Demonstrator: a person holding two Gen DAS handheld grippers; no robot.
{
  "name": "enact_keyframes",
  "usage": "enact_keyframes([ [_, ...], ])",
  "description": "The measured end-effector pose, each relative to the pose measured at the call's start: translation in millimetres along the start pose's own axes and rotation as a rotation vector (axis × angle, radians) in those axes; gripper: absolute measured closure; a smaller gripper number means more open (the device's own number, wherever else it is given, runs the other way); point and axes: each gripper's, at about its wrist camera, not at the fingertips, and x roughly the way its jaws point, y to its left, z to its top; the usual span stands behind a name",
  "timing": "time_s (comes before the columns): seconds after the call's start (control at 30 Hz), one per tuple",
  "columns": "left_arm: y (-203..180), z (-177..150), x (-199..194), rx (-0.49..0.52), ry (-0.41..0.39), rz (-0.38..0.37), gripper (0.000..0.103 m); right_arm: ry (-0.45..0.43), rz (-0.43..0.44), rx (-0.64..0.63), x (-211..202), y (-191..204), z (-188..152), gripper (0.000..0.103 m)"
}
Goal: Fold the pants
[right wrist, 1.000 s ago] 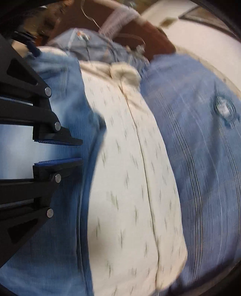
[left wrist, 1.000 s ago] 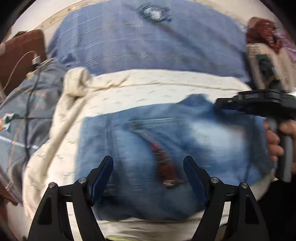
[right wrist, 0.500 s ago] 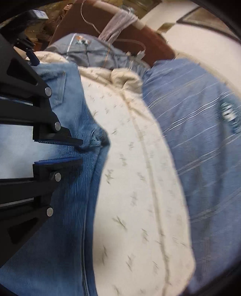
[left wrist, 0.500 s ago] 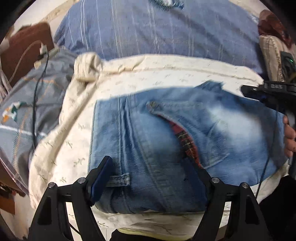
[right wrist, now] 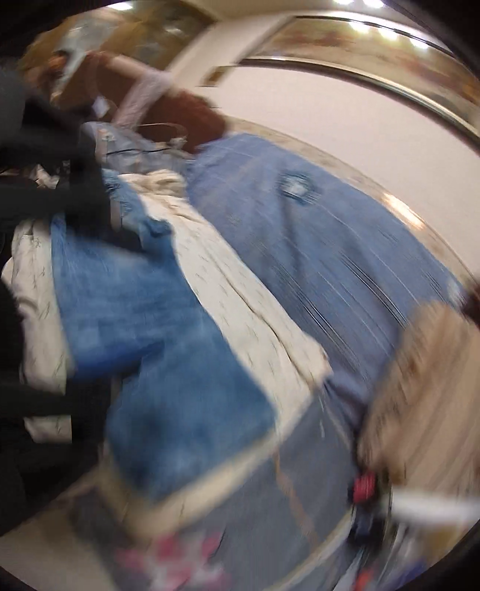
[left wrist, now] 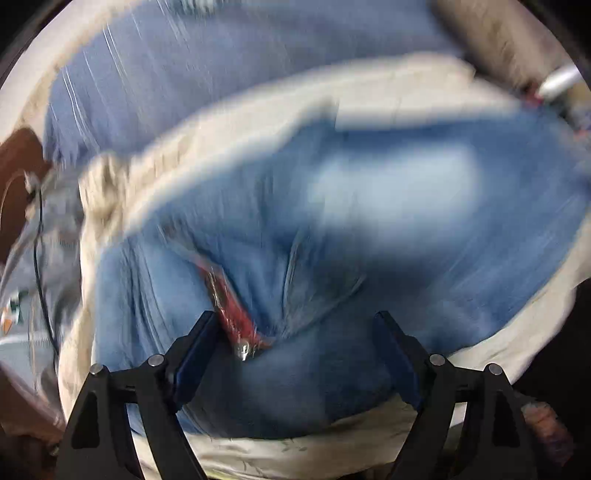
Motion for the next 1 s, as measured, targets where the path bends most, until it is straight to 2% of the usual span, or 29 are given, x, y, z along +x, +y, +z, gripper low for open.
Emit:
enact_keyframes([
  [0.03, 1.1, -0.9, -4.9, -0.016, -0.025, 0.0, 0.018, -0.029, 0.025, 0.045, -12.0, -13.4, 2.0, 0.022],
  [0.13, -1.0, 7.7, -22.4, -0.019, -0.043, -0.02, 0.018, -0.024, 0.105, 0.162, -24.3, -43.1, 4.2, 0.022],
  [0.2, -2.7, 17.0, -37.1, -0.029, -0.078, -0.036, 0.018, -0.003, 0.092, 0.171, -16.4, -45.4, 0.4, 0.022],
  [0.33, -5.0, 36.3, -48.3, -0.078, -0.092, -0.083, 0.017, 0.021, 0.054, 0.228, 3.2, -62.4, -8.7, 0.024],
  [0.5, -16.0, 53.1, -45.7, -0.123, -0.077, -0.083, 0.017, 0.02, 0.007, 0.273, 14.8, -90.7, -9.1, 0.028],
  [0.6, -16.7, 63.3, -53.2, -0.151, -0.123, -0.085, 0.017, 0.029, -0.033, 0.278, 23.9, -98.4, -6.3, 0.03],
  [0.63, -16.5, 64.9, -55.6, -0.158, -0.147, -0.069, 0.017, 0.037, -0.036, 0.283, 27.5, -101.9, -5.7, 0.031],
  [0.73, -14.8, 65.6, -51.3, -0.163, -0.152, 0.069, 0.017, 0.046, -0.108, 0.267, 34.2, -105.0, -3.4, 0.033],
  [0.77, -14.2, 65.7, -48.0, -0.168, -0.138, 0.064, 0.017, 0.054, -0.096, 0.274, 37.5, -108.2, -3.9, 0.033],
  [0.83, -17.7, 67.8, -46.2, -0.174, -0.127, -0.011, 0.017, 0.059, -0.069, 0.273, 41.4, -108.1, -3.9, 0.033],
  [0.93, -46.0, 77.0, -48.7, -0.108, -0.13, -0.092, 0.017, 0.068, -0.092, 0.225, 49.8, -100.6, -2.9, 0.035],
  [1.0, -68.7, 88.1, -43.5, -0.07, -0.112, -0.147, 0.017, 0.09, -0.111, 0.202, 56.9, -97.7, -2.9, 0.059],
])
